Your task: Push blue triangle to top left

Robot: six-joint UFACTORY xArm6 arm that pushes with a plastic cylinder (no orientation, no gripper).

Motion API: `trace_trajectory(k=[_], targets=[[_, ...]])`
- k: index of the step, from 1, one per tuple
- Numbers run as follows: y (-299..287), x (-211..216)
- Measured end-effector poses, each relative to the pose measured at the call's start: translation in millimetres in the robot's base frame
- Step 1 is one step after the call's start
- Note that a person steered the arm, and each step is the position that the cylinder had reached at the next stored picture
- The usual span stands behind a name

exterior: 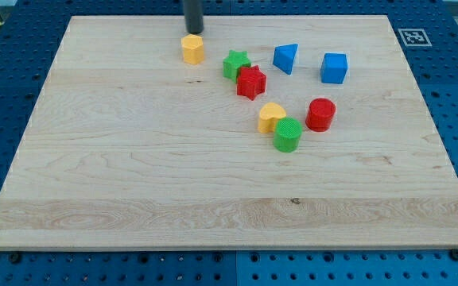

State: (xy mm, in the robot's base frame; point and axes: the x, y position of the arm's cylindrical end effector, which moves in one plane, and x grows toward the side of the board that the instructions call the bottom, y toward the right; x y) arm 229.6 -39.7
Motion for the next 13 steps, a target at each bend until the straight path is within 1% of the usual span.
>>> trace_trajectory(k=[1, 2, 3, 4, 5, 7, 8, 9, 10, 13], targets=[[53, 4], [58, 18], [73, 63], [73, 64], [95, 96], [97, 98], [135, 84], [140, 84], [170, 73], [219, 61]])
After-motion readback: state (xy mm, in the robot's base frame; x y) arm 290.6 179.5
